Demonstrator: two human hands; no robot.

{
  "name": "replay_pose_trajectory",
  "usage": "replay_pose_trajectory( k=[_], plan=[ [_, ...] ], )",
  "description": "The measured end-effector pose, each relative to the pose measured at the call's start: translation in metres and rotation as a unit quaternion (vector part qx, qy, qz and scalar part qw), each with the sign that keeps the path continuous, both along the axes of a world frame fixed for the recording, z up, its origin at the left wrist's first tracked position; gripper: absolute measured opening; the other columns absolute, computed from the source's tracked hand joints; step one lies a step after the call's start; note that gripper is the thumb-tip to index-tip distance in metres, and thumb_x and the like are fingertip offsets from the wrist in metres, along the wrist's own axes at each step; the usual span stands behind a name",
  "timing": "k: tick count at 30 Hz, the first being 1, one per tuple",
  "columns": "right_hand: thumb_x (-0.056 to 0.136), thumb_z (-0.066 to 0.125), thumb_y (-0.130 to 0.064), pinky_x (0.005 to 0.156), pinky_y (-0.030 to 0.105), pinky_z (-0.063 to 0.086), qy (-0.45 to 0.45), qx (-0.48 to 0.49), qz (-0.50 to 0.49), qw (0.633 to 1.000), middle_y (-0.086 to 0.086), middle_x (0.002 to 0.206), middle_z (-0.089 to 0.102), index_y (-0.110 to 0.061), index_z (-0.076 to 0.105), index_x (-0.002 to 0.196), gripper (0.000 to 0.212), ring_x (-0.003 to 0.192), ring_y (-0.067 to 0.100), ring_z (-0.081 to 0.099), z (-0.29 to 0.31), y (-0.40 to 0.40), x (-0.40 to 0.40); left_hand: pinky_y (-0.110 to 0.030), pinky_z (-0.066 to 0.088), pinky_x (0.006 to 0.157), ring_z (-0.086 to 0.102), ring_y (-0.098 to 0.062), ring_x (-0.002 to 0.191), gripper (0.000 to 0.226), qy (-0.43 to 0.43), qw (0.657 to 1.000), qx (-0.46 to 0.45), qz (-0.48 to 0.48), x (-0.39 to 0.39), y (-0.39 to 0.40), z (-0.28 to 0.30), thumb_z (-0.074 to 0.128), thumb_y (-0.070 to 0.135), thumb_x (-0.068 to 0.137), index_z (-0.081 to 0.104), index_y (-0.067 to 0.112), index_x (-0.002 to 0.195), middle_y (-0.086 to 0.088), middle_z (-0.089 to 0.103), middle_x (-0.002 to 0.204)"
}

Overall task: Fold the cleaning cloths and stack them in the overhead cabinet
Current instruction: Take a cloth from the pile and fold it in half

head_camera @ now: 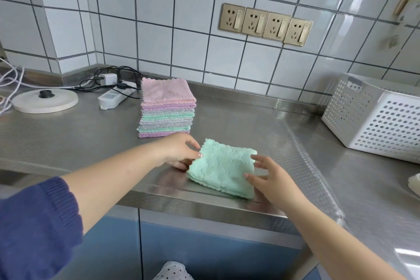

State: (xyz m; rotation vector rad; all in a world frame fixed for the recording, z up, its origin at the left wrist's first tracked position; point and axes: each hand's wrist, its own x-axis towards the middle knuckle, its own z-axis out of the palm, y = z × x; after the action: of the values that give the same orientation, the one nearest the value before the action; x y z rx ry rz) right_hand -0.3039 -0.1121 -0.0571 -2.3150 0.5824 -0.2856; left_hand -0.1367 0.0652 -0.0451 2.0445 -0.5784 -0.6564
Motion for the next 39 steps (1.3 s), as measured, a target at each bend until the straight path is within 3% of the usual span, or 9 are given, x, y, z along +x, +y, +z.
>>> replay_pose_trajectory(
  k=[2, 4, 8, 13, 21, 25, 27, 32, 39],
  plan=[
    [0.086, 0.066, -0.019, 0.073, 0.030, 0.056, -0.055, 0.202, -0.021, 0.978, -0.003, 0.125, 0.055, -0.028, 0.049, 0.128, 0.046, 0.089, 0.014, 0.066, 0.002, 0.004, 0.009, -0.022, 0.057, 0.063, 0.063, -0.011, 0.073, 0.033, 0.078, 0.995, -0.055, 0.002, -0.004, 0.005, 0.002, 0.065, 0.010, 0.086, 0.055, 0.013, 0.118, -0.003, 0.065, 0.087],
    [0.089, 0.059, -0.003, 0.067, 0.032, 0.057, -0.109, 0.410, -0.027, 0.905, 0.011, 0.112, 0.066, -0.019, 0.052, 0.124, 0.039, 0.081, 0.021, 0.068, 0.006, 0.006, 0.018, -0.023, 0.054, 0.058, 0.063, -0.011, 0.072, 0.043, 0.113, 0.988, -0.105, 0.012, -0.006, 0.007, 0.002, 0.063, 0.003, 0.085, 0.051, 0.015, 0.125, -0.003, 0.064, 0.090],
    [0.091, 0.048, 0.003, 0.061, 0.027, 0.057, -0.166, 0.540, 0.005, 0.825, 0.012, 0.092, 0.070, -0.012, 0.060, 0.114, 0.030, 0.071, 0.019, 0.066, 0.022, 0.003, 0.036, -0.026, 0.057, 0.059, 0.065, -0.010, 0.069, 0.059, 0.227, 0.948, -0.221, 0.037, -0.002, 0.016, 0.003, 0.058, -0.001, 0.087, 0.042, 0.026, 0.136, -0.002, 0.067, 0.094],
    [0.092, 0.040, 0.005, 0.060, 0.023, 0.056, -0.188, 0.521, 0.065, 0.830, 0.005, 0.084, 0.072, -0.015, 0.064, 0.106, 0.034, 0.067, 0.013, 0.067, 0.044, 0.000, 0.068, -0.024, 0.057, 0.060, 0.056, -0.014, 0.089, 0.058, 0.295, 0.903, -0.312, 0.014, 0.029, 0.026, 0.020, 0.059, 0.004, 0.080, 0.049, 0.022, 0.135, -0.005, 0.062, 0.114],
    [0.091, 0.038, 0.005, 0.060, 0.023, 0.053, -0.202, 0.463, 0.150, 0.850, 0.002, 0.088, 0.072, -0.018, 0.067, 0.103, 0.039, 0.073, 0.014, 0.065, 0.095, -0.025, 0.180, -0.033, 0.053, 0.085, 0.054, -0.026, 0.103, 0.051, 0.084, 0.944, -0.318, 0.040, 0.106, 0.023, 0.089, 0.063, 0.010, 0.068, 0.062, 0.019, 0.118, -0.016, 0.060, 0.125],
    [0.092, 0.040, 0.004, 0.059, 0.020, 0.051, -0.148, 0.433, 0.185, 0.869, -0.006, 0.076, 0.071, -0.019, 0.064, 0.108, 0.037, 0.067, 0.008, 0.062, 0.095, -0.019, 0.243, -0.024, 0.057, 0.073, 0.066, -0.011, 0.095, 0.045, 0.033, 0.957, -0.272, 0.098, 0.151, 0.039, 0.103, 0.063, 0.011, 0.070, 0.064, 0.023, 0.113, -0.003, 0.069, 0.114],
    [0.093, 0.041, 0.003, 0.059, 0.020, 0.050, -0.099, 0.416, 0.182, 0.885, -0.009, 0.070, 0.069, -0.019, 0.061, 0.113, 0.035, 0.060, 0.002, 0.062, 0.091, -0.010, 0.265, -0.028, 0.052, 0.086, 0.064, -0.010, 0.104, 0.040, 0.028, 0.968, -0.217, 0.125, 0.168, 0.048, 0.101, 0.063, 0.005, 0.078, 0.064, 0.026, 0.112, 0.000, 0.066, 0.119],
    [0.092, 0.047, -0.002, 0.093, 0.040, 0.049, -0.003, 0.369, 0.162, 0.915, 0.008, 0.109, 0.070, -0.022, 0.064, 0.109, 0.032, 0.091, 0.019, 0.064, 0.087, 0.009, 0.294, -0.032, 0.040, 0.105, 0.045, 0.005, 0.114, 0.040, 0.001, 0.982, -0.072, 0.177, 0.171, 0.066, 0.092, 0.066, 0.011, 0.085, 0.061, 0.032, 0.118, 0.014, 0.052, 0.120],
    [0.089, 0.047, 0.000, 0.081, 0.032, 0.055, 0.083, 0.332, 0.130, 0.931, 0.011, 0.102, 0.071, -0.024, 0.065, 0.108, 0.035, 0.085, 0.020, 0.068, 0.097, 0.005, 0.298, -0.009, 0.038, 0.082, 0.047, 0.011, 0.102, 0.042, 0.000, 0.987, -0.007, 0.158, 0.174, 0.066, 0.094, 0.066, 0.016, 0.085, 0.059, 0.031, 0.123, 0.018, 0.054, 0.118]
  ],
)
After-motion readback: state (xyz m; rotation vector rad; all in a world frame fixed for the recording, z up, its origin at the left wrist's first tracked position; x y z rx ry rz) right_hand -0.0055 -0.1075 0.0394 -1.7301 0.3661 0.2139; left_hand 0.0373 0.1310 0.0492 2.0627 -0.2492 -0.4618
